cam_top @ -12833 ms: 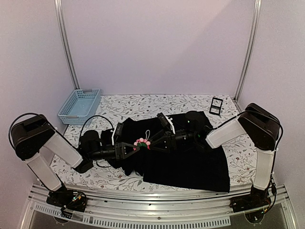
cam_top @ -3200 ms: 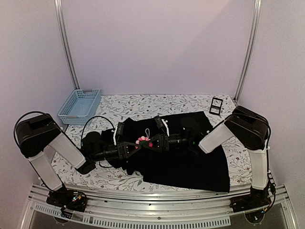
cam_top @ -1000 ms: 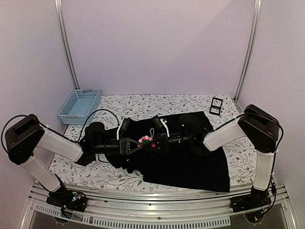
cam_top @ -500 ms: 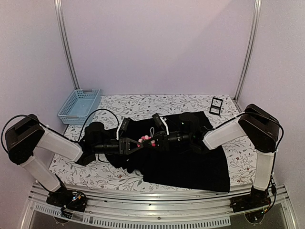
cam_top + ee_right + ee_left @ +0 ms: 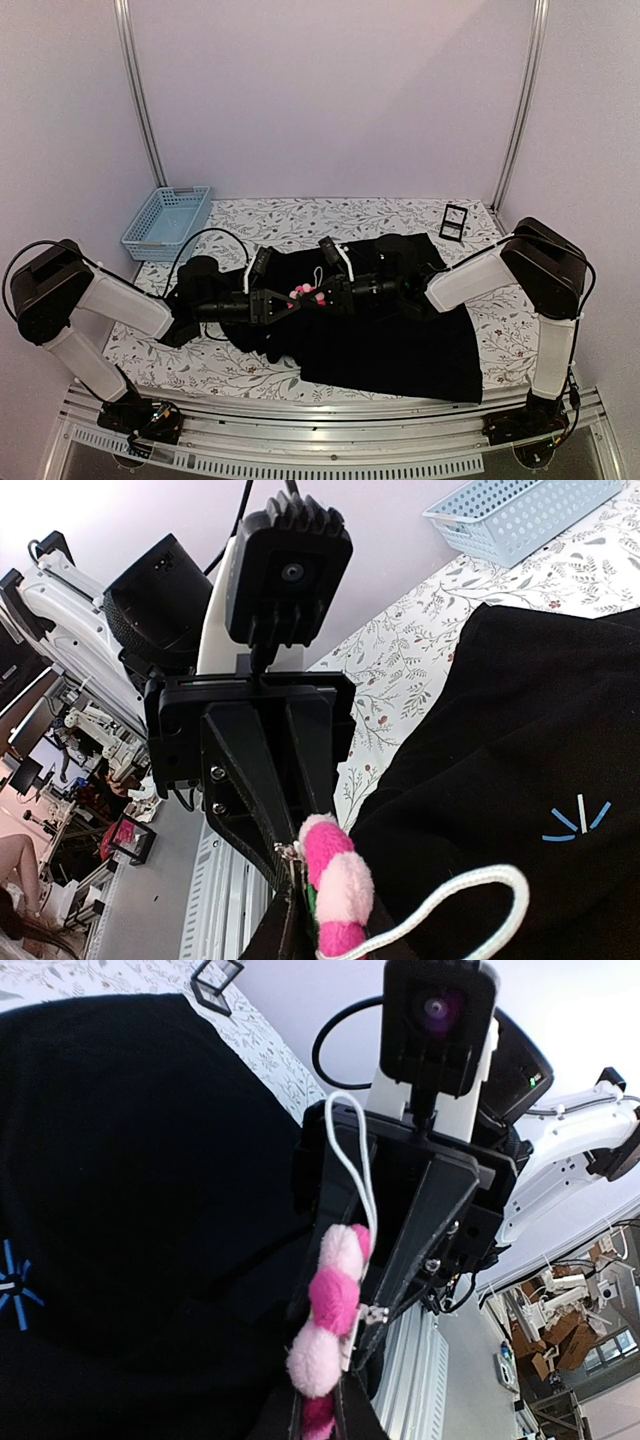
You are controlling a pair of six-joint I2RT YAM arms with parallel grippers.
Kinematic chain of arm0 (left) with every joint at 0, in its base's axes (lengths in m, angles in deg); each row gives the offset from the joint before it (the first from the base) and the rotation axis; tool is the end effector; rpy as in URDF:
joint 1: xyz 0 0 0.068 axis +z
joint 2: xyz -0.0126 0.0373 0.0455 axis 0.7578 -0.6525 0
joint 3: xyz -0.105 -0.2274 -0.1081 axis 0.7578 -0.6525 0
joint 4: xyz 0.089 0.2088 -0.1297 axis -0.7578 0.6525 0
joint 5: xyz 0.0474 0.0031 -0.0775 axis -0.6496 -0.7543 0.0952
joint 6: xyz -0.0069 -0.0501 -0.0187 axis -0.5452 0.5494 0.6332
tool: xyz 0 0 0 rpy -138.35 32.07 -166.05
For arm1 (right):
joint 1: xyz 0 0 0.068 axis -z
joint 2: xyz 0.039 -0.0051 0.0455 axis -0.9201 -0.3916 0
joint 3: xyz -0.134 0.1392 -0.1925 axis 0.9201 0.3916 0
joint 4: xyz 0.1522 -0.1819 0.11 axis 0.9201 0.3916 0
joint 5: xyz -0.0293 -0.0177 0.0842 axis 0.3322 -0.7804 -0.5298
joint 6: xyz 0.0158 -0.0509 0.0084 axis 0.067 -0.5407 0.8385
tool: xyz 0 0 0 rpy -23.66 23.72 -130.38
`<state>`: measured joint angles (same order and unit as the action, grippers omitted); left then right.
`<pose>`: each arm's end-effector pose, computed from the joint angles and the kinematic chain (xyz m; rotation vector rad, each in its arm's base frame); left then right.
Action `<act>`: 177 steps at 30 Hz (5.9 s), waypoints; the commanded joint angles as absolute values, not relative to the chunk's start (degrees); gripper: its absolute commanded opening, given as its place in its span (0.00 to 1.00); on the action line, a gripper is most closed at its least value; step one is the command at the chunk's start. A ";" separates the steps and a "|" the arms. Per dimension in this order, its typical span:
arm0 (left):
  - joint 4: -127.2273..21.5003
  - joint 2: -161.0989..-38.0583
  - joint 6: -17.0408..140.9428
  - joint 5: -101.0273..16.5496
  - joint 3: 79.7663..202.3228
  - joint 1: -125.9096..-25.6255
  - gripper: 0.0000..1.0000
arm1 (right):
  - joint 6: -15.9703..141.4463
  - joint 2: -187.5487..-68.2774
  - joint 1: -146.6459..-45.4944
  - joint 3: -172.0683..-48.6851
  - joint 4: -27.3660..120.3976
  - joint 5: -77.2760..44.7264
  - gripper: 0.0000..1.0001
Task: Pin the brooch onto the clothing
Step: Pin the flattened clothing at the center of the board.
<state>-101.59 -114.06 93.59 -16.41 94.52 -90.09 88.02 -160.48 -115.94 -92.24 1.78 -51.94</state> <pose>0.1993 -0.1986 0.1589 0.4435 2.0154 -1.5167 0.2505 0.3253 0.1645 -0.9104 1.8449 1.6218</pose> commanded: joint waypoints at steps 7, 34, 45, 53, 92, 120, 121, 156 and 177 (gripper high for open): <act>-103.25 -112.94 93.31 -14.90 94.49 -90.77 0.00 | 88.73 -160.88 -115.71 -93.65 3.15 -46.39 0.06; -103.73 -112.34 93.33 -15.52 93.88 -90.69 0.00 | 94.32 -159.84 -115.14 -91.39 -1.08 -43.03 0.09; -103.71 -112.11 93.42 -15.78 93.59 -90.68 0.00 | 95.78 -159.00 -115.20 -90.24 -1.75 -40.65 0.10; -103.72 -111.89 93.47 -15.87 93.57 -90.66 0.00 | 96.23 -158.76 -115.19 -89.78 -2.92 -40.74 0.13; -103.90 -111.98 92.87 -16.11 92.52 -90.84 0.00 | 96.55 -156.40 -115.01 -86.94 -3.87 -37.96 0.19; -105.67 -111.86 90.69 -17.32 92.03 -91.02 0.00 | 95.80 -158.47 -115.65 -87.97 -5.54 -44.79 0.25; -105.59 -111.84 90.70 -17.43 92.00 -91.02 0.00 | 95.61 -158.33 -115.81 -87.92 -5.64 -45.24 0.26; -101.56 -111.16 90.29 -19.06 92.61 -91.46 0.00 | 90.68 -157.81 -117.56 -87.35 -1.28 -44.78 0.35; -100.57 -109.98 91.82 -18.24 91.53 -91.46 0.00 | 80.68 -155.12 -118.79 -85.58 0.27 -46.71 0.48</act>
<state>-100.60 -111.79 91.15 -19.17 92.36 -90.79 84.46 -156.22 -118.43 -85.51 0.01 -45.43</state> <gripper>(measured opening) 0.087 0.478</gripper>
